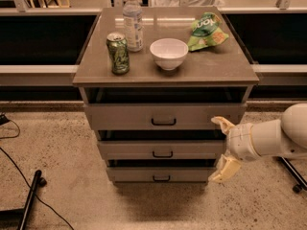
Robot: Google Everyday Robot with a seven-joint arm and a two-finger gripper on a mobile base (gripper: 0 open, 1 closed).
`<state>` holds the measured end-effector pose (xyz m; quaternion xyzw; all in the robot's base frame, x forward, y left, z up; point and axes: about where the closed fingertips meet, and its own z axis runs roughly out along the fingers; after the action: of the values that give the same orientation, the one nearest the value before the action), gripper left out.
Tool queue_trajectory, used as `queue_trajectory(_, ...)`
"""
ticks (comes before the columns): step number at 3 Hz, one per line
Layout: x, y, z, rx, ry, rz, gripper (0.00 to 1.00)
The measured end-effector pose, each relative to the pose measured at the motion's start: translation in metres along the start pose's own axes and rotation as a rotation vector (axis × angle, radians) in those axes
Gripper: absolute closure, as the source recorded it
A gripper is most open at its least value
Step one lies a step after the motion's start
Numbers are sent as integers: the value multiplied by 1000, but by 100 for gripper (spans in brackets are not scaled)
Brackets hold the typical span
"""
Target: Open bottom drawer
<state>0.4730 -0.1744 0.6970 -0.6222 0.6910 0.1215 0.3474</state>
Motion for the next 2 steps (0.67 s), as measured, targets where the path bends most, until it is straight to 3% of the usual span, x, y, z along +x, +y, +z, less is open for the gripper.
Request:
queue_trajectory(1,0,1,0,-5,0,1,0)
queue_trajectory(2,38,-3,37,-35,10,30,0)
